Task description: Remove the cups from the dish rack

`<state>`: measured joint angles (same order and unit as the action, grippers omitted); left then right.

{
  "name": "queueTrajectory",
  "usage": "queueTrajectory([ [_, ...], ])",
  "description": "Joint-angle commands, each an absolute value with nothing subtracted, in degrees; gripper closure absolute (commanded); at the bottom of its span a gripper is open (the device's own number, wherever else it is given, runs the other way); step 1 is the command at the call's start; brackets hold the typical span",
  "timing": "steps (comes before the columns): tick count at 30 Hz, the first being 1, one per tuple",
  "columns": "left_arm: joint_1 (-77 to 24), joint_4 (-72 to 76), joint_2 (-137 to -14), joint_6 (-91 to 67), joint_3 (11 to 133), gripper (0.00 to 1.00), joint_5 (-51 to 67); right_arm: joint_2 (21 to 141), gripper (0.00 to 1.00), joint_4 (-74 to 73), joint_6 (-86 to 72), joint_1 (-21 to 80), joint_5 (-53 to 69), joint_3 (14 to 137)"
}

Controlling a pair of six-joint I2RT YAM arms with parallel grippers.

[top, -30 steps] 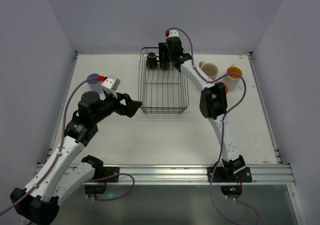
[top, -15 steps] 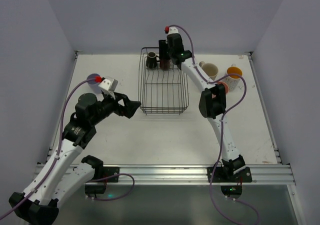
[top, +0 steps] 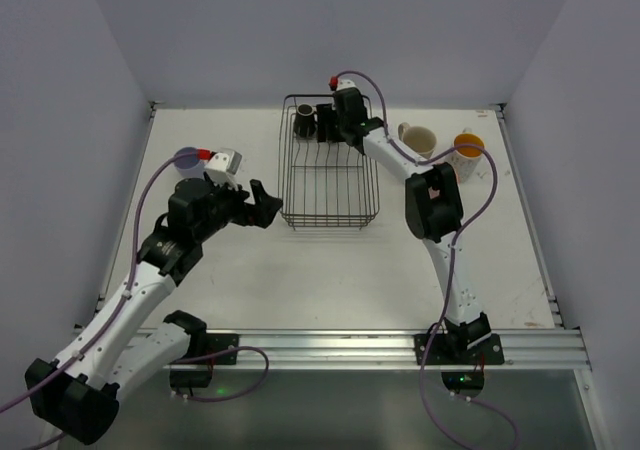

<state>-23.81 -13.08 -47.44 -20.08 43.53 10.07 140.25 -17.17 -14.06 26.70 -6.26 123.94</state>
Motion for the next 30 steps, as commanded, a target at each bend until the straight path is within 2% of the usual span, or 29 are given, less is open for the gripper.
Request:
queueTrajectory([
  [1, -24.2, -12.3, -51.6, -26.2, 41.0, 0.0, 6.8, 132.2, 0.25, -12.3, -14.9, 26.5, -4.8, 119.1],
  [7, -24.4, -1.9, -61.0, -31.2, 37.6, 0.11, 6.8, 128.1, 0.3, -7.9, -13.9, 28.9, -4.4, 110.1],
  [9, -24.9, 1.2, -63.6, -31.0, 38.1, 0.17, 3.5, 126.4, 0.35, -6.5, -13.9, 29.9, -4.5, 106.4],
  [10, -24.9, 1.5, -64.4, -30.4, 38.6, 0.24, 2.6, 125.9, 0.38, -4.9, -14.1, 30.1, -4.4, 104.3],
  [11, -24.9, 2.3, -66.3, -30.1, 38.9, 0.27, 1.7, 125.4, 0.43, -4.4, -14.7, 30.2, -4.2, 103.5],
  [13, -24.9, 4.1, -69.0, -29.6, 40.2, 0.35, 1.9, 124.5, 0.45, -3.8, -15.1, 30.2, -4.0, 101.9],
  [14, -25.0, 5.2, -69.6, -29.7, 40.4, 0.36, 3.9, 124.2, 0.49, -3.7, -15.4, 30.2, -4.1, 101.5],
  [16, -25.1, 7.5, -71.4, -30.1, 40.4, 0.45, 5.0, 123.7, 0.55, -3.3, -15.4, 30.2, -4.3, 100.5],
  [17, -25.3, 7.6, -71.9, -30.1, 40.5, 0.54, 4.9, 123.1, 0.64, -2.8, -15.4, 30.3, -4.4, 100.1],
  [20, -25.4, 7.0, -72.9, -29.7, 40.2, 0.73, 4.7, 122.5, 0.77, -2.3, -14.9, 30.3, -4.6, 98.7],
  [21, -25.5, 6.9, -72.6, -29.7, 39.7, 0.82, 4.7, 122.5, 0.89, -2.5, -14.8, 30.3, -4.5, 98.7],
  [22, -25.5, 6.7, -71.9, -29.7, 39.2, 0.85, 4.6, 122.3, 0.92, -2.7, -14.7, 30.3, -4.7, 98.6],
  [25, -25.7, 5.8, -69.6, -29.9, 37.0, 0.93, 4.5, 121.3, 1.0, -2.4, -14.9, 30.5, -4.8, 96.8],
  [30, -25.8, 3.0, -66.0, -29.4, 34.3, 0.94, 4.3, 116.1, 1.0, -0.4, -17.3, 31.4, -6.7, 89.3],
])
